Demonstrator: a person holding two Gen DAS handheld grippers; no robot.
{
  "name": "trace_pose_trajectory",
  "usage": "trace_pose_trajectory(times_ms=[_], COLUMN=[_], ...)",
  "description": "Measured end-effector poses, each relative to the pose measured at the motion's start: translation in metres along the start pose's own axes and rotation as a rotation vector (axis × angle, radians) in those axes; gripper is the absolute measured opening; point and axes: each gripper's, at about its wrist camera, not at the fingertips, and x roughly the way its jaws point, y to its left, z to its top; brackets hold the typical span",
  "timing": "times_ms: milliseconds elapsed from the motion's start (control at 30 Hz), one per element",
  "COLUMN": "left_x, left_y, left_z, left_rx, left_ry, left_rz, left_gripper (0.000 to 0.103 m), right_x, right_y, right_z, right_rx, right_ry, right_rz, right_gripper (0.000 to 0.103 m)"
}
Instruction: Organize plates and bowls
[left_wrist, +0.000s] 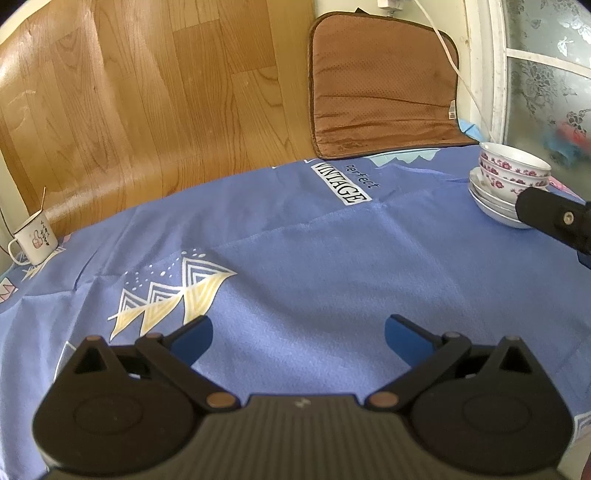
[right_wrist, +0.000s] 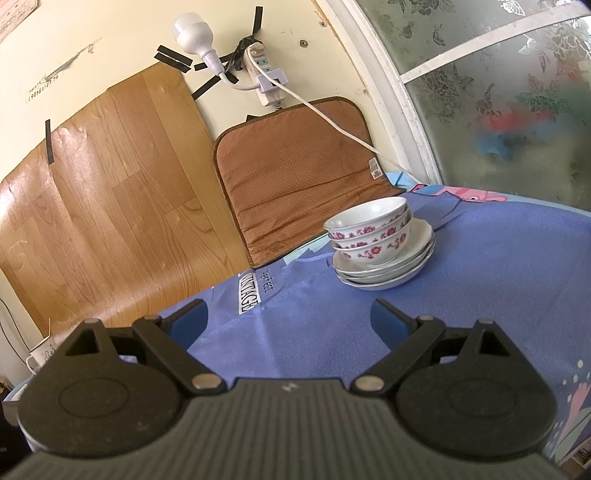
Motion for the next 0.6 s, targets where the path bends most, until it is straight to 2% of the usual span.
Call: trace_pose_trajectory(times_ms=[233, 433, 600], left_x=[0.0006, -0.0014, -0.0033], left_y=[0.0017, 0.0051, 0.0035], left_z=[-0.0002, -0.0022, -0.0015], left_rx=[-0.014, -0.036, -0.031], left_ry=[0.018, 0.028, 0.015], left_rz=[-0.031, -0.107, -0.115], left_gripper=[0.103, 0.103, 0.103], right_x=[-0.0022, -0.0031, -0.0034], right_y=[0.0005, 0.0009, 0.0009], right_z=[0.0005, 0.0009, 0.001], right_rx=[-0.002, -0.003, -0.004], right_ry=[-0.003, -0.004, -0.004], right_rz=[0.001, 0.002, 0.002], right_gripper=[0.097, 0.097, 0.097])
